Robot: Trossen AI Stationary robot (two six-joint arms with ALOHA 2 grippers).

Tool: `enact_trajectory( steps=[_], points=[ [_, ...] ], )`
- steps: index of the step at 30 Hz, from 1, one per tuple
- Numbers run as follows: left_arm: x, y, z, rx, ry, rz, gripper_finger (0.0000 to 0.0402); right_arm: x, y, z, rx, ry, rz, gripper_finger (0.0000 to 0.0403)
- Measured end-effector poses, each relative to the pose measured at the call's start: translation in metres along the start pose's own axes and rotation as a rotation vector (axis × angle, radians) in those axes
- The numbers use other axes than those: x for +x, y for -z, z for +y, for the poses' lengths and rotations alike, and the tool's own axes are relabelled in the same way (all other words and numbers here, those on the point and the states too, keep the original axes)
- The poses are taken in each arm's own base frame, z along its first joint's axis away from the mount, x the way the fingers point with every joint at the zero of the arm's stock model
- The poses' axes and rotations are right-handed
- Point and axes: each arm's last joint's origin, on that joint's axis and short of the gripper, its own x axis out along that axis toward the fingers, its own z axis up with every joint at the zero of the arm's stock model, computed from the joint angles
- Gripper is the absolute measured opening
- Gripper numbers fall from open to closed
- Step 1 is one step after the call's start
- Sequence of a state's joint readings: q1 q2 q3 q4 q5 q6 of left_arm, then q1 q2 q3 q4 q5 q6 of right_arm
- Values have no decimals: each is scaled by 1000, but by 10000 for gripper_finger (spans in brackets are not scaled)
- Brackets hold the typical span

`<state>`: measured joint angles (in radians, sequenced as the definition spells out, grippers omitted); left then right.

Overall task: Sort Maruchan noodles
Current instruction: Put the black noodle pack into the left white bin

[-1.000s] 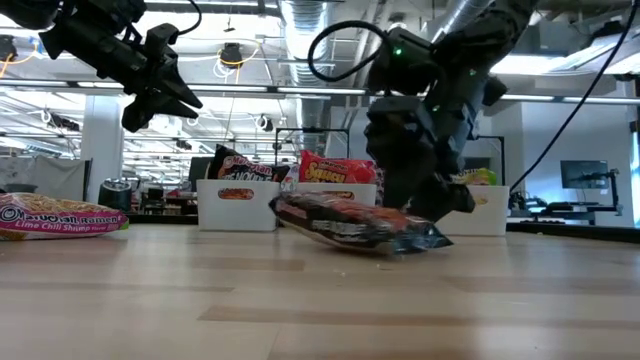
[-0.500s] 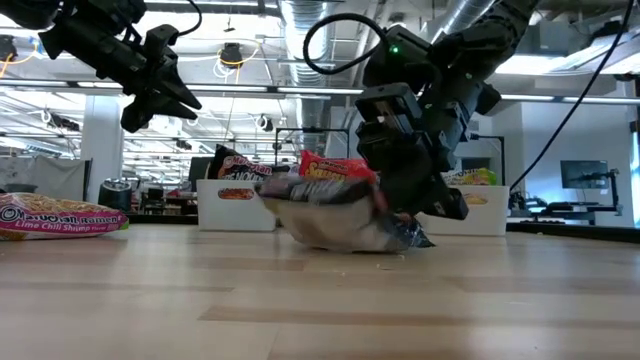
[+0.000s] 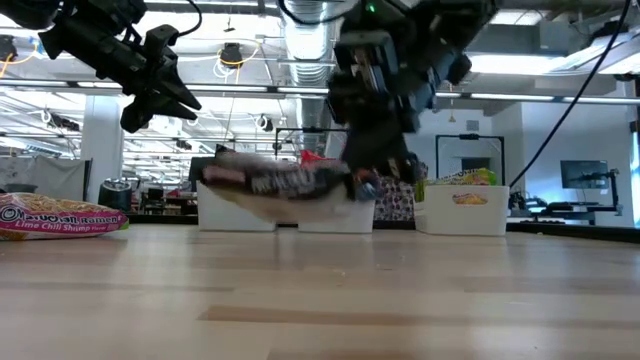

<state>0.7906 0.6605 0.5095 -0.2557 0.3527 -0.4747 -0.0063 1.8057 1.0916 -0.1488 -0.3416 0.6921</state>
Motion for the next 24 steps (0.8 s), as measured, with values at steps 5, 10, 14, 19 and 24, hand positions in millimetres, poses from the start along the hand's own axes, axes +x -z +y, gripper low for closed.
enact_trajectory(
  steps=[5, 10, 14, 19, 24],
  points=[
    [0, 0, 0, 0, 0, 0, 86, -12, -20, 20, -138, 0, -23, 4],
    [0, 0, 0, -2, 0, 1, 86, -31, -45, 36, -277, 48, -101, 4],
    [0, 0, 0, -9, 0, 0, 86, -46, -65, 41, -368, 91, -183, 4],
    [0, 0, 0, -9, 0, 0, 86, -67, -89, 35, -407, 147, -265, 5],
    [0, -2, -1, -3, 8, -16, 86, -85, -110, 22, -384, 198, -343, 5]
  ],
)
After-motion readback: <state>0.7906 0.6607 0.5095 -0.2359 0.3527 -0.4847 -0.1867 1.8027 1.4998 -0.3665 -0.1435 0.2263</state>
